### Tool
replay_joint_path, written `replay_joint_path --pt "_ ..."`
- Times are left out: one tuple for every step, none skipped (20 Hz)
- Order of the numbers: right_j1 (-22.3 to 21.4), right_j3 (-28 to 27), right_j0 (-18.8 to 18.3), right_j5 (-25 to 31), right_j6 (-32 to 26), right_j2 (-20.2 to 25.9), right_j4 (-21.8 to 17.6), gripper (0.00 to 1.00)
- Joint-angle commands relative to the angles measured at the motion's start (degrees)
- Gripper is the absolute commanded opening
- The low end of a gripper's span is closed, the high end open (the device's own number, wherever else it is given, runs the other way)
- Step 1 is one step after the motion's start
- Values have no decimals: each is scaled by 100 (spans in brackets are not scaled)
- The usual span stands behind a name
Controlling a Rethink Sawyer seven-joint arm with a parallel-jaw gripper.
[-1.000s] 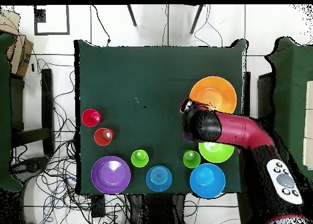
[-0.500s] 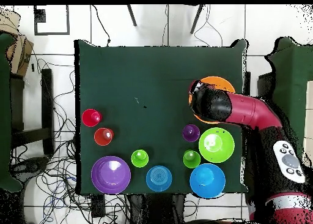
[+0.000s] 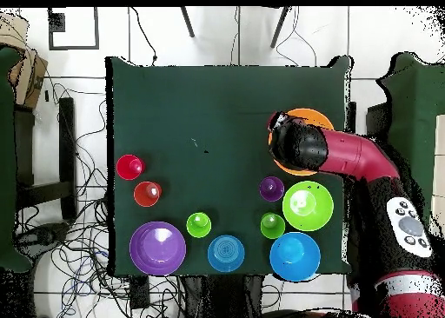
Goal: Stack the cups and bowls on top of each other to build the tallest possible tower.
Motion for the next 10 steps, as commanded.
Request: replay_joint_path --pt "-84 97 223 302 -87 256 -43 100" --pt "-90 140 237 262 -51 255 -37 100" --pt "-96 184 251 222 -15 253 -31 100" --pt "-128 235 241 218 -32 268 -31 100" --pt "-161 257 244 230 -37 263 -30 100" --pt "-194 278 247 242 -41 257 -29 100" --pt "-204 309 246 213 -18 243 -29 100" --pt "-248 367 265 166 29 208 -39 100" --pt "-283 422 251 145 33 197 -46 100" --pt "-278 378 229 175 -3 184 -56 100"
